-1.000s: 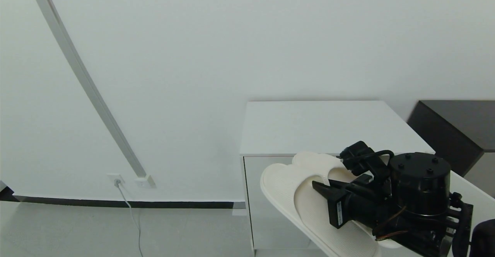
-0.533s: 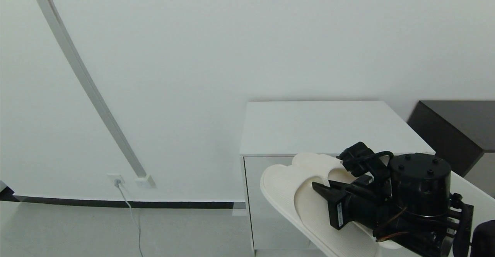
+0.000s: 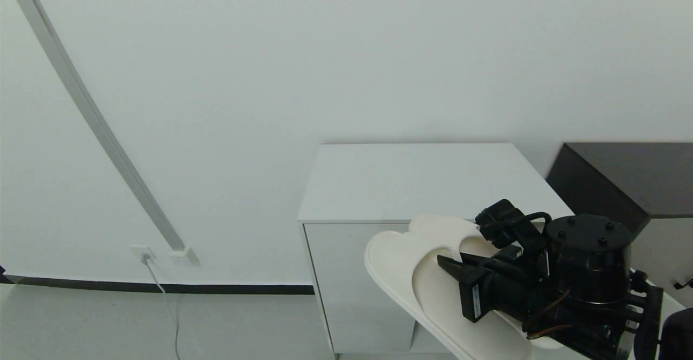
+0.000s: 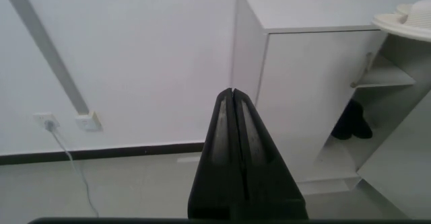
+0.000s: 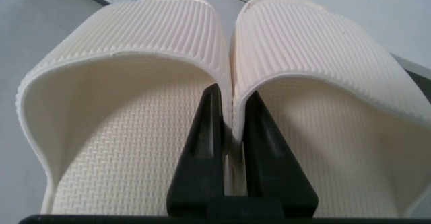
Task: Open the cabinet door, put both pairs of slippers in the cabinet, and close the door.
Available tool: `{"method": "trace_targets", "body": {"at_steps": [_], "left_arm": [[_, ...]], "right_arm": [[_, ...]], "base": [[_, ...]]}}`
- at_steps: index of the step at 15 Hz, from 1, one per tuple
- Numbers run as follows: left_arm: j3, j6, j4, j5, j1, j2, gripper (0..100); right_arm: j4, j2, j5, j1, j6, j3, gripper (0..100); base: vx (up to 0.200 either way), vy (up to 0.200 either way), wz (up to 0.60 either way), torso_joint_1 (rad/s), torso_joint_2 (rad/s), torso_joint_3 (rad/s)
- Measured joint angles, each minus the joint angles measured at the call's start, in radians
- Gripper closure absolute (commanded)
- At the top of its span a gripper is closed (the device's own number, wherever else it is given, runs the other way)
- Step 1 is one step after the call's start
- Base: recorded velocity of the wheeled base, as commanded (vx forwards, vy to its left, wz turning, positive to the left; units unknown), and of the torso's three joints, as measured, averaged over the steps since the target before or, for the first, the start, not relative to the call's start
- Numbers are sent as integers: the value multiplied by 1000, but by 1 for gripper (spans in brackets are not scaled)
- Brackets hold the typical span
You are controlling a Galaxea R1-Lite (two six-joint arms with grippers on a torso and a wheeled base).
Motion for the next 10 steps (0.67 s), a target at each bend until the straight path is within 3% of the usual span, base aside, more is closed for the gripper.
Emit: {"method": "trace_targets", "body": {"at_steps": [10], "left_arm": [[0, 0, 0, 0, 0, 0, 100]], "right_arm": [[-1, -9, 1, 0, 0, 1, 100]], "base": [[0, -200, 0, 1, 3, 1]]}}
